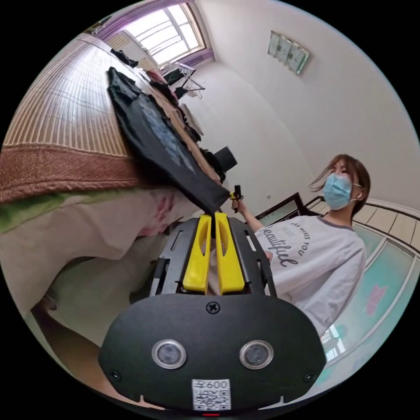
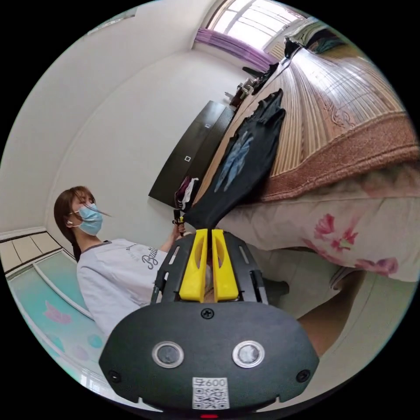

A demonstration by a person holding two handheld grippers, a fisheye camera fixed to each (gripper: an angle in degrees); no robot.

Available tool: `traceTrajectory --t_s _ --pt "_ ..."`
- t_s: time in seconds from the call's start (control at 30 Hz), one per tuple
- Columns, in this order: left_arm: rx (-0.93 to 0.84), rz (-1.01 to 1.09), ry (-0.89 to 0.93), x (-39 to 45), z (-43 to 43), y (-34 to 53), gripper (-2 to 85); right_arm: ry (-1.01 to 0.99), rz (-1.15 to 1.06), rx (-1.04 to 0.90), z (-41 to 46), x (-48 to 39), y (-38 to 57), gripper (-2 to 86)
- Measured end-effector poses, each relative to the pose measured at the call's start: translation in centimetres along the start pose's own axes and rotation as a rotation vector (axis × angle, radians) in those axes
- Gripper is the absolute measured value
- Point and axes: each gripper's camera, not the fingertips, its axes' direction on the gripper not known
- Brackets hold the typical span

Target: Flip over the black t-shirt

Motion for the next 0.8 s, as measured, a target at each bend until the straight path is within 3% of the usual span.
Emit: traceTrajectory --t_s 0.17,0.33,0.5,0.57,0.7,0.8 --pt "0.143 -0.016 0.170 4.0 -0.6 0.7 1.6 -0.137 -0.074 0.109 -0.4 -2.3 7.9 -0.9" --pt "0.048 -0.105 0.105 8.8 -0.5 1.8 1.6 -0.219 -0.113 0.224 -0.3 -3.4 16.9 -0.9" --pt "0.049 -0.008 0.155 16.2 -0.2 1.6 1.6 -0.339 -0.287 0.361 0.8 -8.4 24.8 -0.9" --pt "0.108 0.094 0.268 20.0 -0.3 0.7 1.5 -0.398 -0.391 0.426 1.1 -11.6 27.1 -0.9" --pt "0.200 0.286 0.328 24.8 -1.4 -1.9 1.5 -0.435 -0.545 0.528 1.4 -16.6 26.9 -0.9" --pt "0.198 0.213 0.294 24.0 -2.6 -7.4 1.5 -0.361 -0.446 0.544 3.3 -18.4 20.8 -0.9"
